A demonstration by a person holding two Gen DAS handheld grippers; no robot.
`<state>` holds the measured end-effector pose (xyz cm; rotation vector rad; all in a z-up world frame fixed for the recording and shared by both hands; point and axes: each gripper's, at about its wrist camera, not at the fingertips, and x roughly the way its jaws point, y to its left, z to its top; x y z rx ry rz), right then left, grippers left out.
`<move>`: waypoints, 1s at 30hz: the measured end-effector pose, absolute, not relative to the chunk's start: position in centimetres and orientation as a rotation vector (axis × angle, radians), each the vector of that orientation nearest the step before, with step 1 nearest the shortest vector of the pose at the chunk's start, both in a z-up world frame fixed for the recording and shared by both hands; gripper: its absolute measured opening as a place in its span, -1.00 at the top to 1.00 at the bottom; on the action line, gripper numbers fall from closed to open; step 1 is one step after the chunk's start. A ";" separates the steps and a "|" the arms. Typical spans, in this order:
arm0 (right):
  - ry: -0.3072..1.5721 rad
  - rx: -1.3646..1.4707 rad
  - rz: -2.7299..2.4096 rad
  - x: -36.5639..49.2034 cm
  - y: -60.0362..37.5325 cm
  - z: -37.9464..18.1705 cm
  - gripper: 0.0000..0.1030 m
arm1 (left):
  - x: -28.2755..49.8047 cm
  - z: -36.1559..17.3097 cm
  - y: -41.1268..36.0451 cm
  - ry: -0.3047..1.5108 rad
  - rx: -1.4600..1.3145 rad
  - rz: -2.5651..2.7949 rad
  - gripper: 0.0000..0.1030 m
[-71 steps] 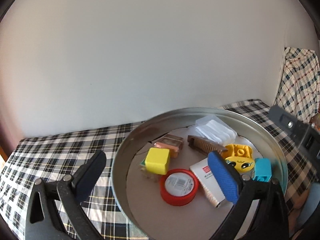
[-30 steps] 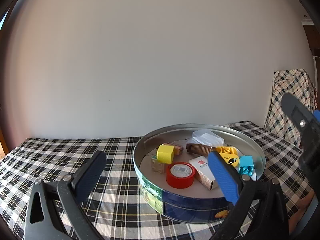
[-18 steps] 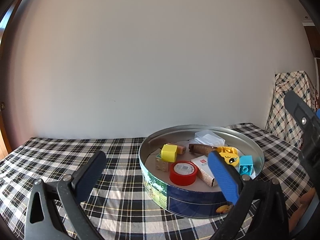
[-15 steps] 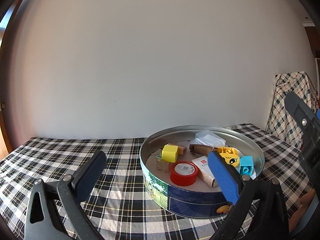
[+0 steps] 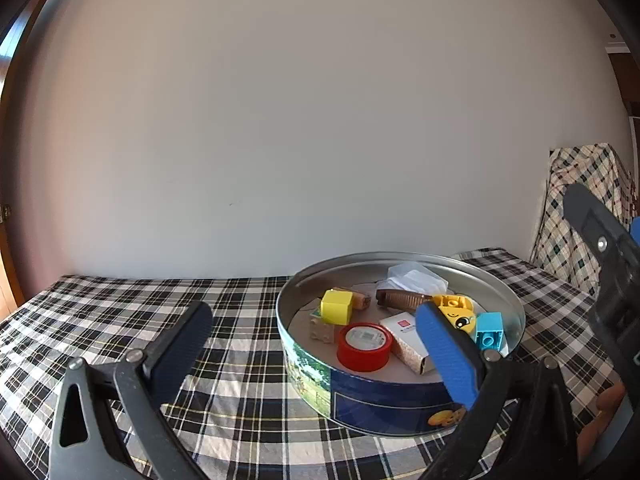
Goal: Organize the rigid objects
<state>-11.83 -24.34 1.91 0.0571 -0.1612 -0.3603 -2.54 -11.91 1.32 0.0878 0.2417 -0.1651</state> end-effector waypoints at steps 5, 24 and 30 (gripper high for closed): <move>-0.157 0.062 -0.359 -11.8 -24.5 1.9 -0.99 | -2.4 1.3 -11.9 0.251 0.080 -0.170 -1.00; -0.162 0.057 -0.349 -11.8 -24.5 1.9 -0.99 | -2.2 1.1 -11.7 0.272 0.072 -0.109 -1.00; -0.161 0.058 -0.350 -11.8 -24.4 1.9 -0.99 | -2.2 1.0 -11.5 0.281 0.067 -0.093 -1.00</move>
